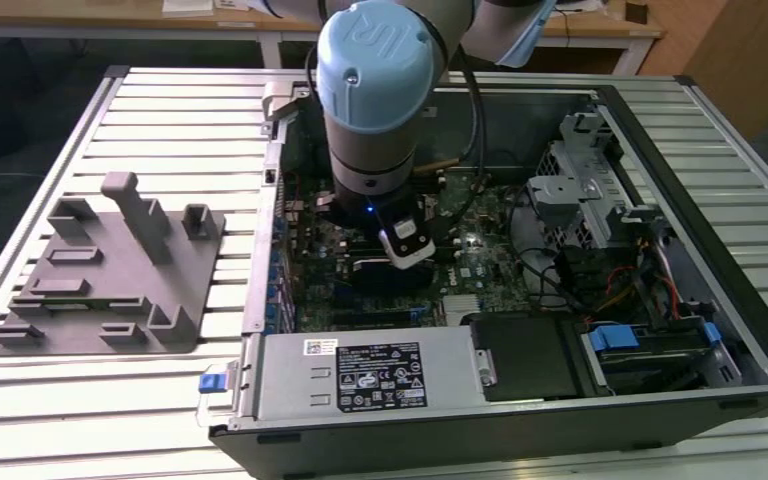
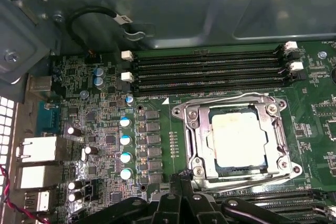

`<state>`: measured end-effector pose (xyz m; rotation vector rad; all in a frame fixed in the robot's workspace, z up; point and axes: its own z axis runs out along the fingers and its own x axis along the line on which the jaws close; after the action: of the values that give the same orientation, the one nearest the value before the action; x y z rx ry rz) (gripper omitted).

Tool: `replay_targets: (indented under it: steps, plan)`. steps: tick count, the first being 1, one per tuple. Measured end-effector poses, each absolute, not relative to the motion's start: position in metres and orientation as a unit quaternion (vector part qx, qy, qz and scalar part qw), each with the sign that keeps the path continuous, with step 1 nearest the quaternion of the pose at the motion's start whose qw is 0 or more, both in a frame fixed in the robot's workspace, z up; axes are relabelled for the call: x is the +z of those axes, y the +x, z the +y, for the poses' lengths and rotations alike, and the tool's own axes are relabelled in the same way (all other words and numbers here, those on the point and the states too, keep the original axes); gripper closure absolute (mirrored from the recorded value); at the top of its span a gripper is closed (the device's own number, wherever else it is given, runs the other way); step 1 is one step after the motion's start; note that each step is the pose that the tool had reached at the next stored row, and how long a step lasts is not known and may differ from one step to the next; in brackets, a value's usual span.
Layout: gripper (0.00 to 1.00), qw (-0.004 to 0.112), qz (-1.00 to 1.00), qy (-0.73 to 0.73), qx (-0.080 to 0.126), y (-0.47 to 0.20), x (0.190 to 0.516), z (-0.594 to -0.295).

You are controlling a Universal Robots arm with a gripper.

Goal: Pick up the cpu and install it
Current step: 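Install the second cpu locking lever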

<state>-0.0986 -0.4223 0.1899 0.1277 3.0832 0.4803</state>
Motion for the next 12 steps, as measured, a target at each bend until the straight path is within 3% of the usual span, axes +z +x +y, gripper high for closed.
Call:
replay_targets:
  steps: [12]
  plan:
    - [0.89, 0.010, 0.987, 0.041, 0.154, -0.098, 0.212, -0.422]
